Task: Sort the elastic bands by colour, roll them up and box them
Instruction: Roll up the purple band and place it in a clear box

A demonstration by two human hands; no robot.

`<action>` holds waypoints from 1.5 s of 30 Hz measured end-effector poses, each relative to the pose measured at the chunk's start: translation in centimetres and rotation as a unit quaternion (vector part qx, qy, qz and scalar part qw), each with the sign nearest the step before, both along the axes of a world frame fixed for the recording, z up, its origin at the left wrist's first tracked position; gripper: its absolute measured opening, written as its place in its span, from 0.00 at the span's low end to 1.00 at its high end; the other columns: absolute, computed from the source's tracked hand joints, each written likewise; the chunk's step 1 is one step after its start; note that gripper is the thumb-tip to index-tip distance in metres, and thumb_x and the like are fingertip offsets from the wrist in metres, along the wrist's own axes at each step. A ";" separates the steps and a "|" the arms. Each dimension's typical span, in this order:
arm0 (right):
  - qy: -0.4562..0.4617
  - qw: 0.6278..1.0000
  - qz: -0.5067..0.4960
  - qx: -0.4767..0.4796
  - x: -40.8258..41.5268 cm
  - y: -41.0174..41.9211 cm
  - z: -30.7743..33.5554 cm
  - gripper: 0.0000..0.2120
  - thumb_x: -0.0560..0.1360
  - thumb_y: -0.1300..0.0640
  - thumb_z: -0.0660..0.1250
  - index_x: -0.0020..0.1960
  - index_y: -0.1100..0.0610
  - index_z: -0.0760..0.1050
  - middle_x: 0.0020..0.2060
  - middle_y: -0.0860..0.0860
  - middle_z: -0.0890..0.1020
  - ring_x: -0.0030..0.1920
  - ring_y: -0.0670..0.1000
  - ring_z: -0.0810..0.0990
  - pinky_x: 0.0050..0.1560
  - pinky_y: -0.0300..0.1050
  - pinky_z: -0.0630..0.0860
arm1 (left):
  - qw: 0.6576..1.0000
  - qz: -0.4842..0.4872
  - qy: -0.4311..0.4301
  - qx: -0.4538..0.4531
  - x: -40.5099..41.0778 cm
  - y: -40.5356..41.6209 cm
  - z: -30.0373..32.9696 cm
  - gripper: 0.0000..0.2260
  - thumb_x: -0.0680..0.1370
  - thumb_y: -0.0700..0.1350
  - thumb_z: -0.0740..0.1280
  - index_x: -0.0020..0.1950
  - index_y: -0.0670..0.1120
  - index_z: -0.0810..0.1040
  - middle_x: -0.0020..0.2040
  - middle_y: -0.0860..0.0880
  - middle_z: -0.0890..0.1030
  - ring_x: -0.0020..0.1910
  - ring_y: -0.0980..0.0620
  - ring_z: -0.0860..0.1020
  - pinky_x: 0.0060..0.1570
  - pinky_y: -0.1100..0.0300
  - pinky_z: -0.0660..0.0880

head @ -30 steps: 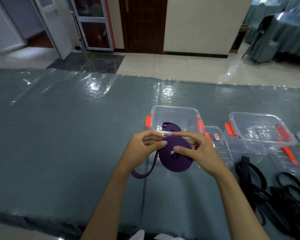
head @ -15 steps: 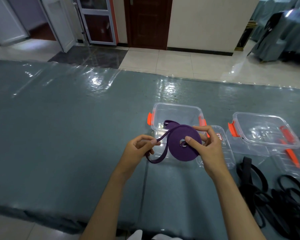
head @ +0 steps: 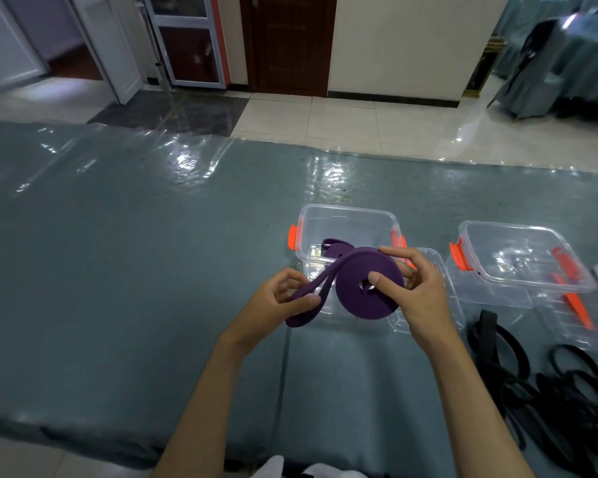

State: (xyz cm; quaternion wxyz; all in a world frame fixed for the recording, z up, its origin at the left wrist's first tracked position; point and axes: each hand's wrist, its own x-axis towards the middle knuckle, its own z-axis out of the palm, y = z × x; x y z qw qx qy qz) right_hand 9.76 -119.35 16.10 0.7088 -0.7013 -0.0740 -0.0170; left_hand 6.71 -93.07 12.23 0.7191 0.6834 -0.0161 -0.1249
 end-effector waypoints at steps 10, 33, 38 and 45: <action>0.000 1.000 -0.013 0.001 0.3 -0.1 -0.4 0.22 0.69 0.49 0.82 0.61 0.45 0.82 0.50 0.53 0.89 0.50 0.56 0.89 0.45 0.47 0.86 | 1.000 -0.012 -0.014 -0.003 -0.2 -0.8 -0.2 0.22 0.75 0.52 0.80 0.66 0.59 0.77 0.49 0.47 0.87 0.46 0.53 0.85 0.47 0.62 0.80; 0.003 0.995 -0.099 0.030 0.1 1.4 -0.5 0.21 0.68 0.49 0.82 0.59 0.43 0.82 0.49 0.52 0.89 0.48 0.52 0.89 0.40 0.45 0.85 | 0.990 0.091 -0.085 -0.071 -0.6 -4.6 -1.0 0.20 0.75 0.44 0.79 0.65 0.51 0.79 0.46 0.44 0.85 0.36 0.37 0.72 0.41 0.46 0.74; 0.024 0.993 -0.103 0.050 0.1 1.5 -0.8 0.22 0.66 0.49 0.82 0.58 0.44 0.83 0.49 0.53 0.90 0.49 0.55 0.89 0.41 0.48 0.86 | 0.991 0.099 -0.053 -0.071 -0.6 -4.8 -0.9 0.19 0.75 0.46 0.79 0.64 0.53 0.80 0.50 0.44 0.87 0.50 0.48 0.85 0.49 0.59 0.81; 0.060 0.990 -0.108 0.060 0.1 1.8 -1.8 0.23 0.66 0.49 0.83 0.60 0.46 0.82 0.49 0.54 0.89 0.49 0.57 0.89 0.42 0.53 0.86 | 0.986 0.122 0.026 -0.113 -0.6 -5.7 -1.6 0.22 0.70 0.55 0.82 0.62 0.57 0.82 0.50 0.47 0.87 0.45 0.54 0.84 0.46 0.58 0.78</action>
